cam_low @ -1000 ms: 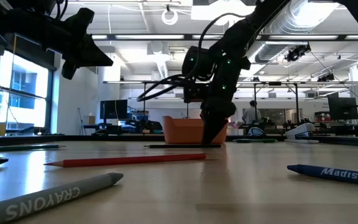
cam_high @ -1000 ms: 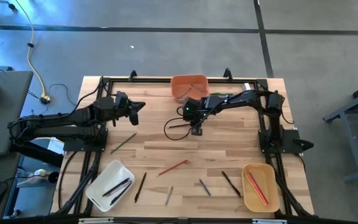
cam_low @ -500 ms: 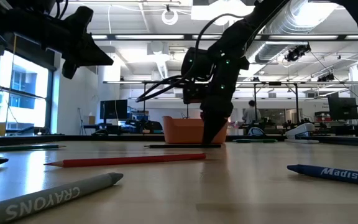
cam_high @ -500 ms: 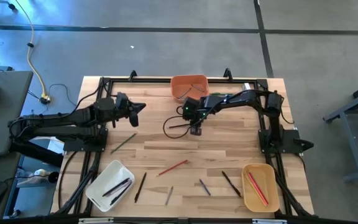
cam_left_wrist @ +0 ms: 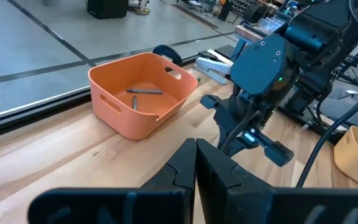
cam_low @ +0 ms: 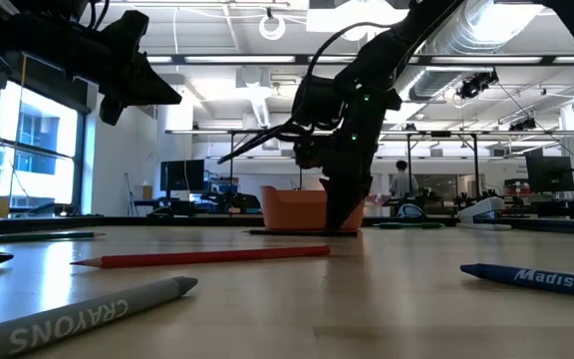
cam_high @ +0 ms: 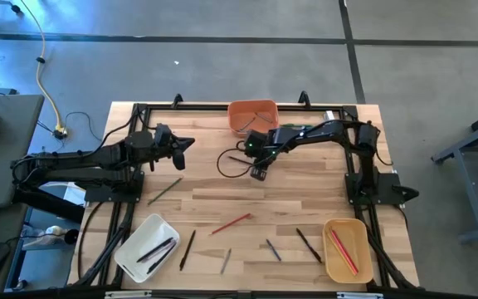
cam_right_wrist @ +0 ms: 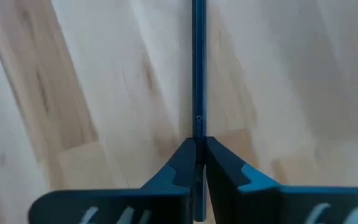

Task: Sort crayons/erasers/pens/pencils in bins
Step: Put the blue pencil into the yellow bin

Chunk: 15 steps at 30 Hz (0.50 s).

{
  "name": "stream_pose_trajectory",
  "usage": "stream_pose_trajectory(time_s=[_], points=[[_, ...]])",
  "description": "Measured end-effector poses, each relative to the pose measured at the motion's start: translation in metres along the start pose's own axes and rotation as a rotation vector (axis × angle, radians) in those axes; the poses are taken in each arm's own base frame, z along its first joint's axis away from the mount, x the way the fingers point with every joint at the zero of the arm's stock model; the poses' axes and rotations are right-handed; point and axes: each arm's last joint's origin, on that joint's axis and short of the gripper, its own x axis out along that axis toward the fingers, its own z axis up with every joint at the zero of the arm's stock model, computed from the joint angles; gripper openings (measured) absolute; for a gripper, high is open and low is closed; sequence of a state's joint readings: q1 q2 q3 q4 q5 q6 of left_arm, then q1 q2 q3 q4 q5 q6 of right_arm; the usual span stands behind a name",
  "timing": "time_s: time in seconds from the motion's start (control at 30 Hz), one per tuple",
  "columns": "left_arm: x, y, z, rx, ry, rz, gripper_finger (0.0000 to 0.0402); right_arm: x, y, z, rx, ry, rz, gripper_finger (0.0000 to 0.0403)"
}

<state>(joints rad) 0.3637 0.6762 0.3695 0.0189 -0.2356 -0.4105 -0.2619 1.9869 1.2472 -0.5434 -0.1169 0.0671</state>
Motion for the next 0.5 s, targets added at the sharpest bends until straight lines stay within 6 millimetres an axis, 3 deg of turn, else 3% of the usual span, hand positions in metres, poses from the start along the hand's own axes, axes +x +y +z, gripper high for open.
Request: stream_pose_trajectory(time_s=[0.33,0.5], points=[[0.0,0.0,0.0,0.007,-0.006,0.014,0.0,-0.051,0.01,-0.005,0.255,-0.039,0.025,0.0006],[0.0,0.0,0.0,0.021,-0.006,0.014,0.0,-0.096,0.03,-0.012,0.367,-0.11,0.065,0.0006]])
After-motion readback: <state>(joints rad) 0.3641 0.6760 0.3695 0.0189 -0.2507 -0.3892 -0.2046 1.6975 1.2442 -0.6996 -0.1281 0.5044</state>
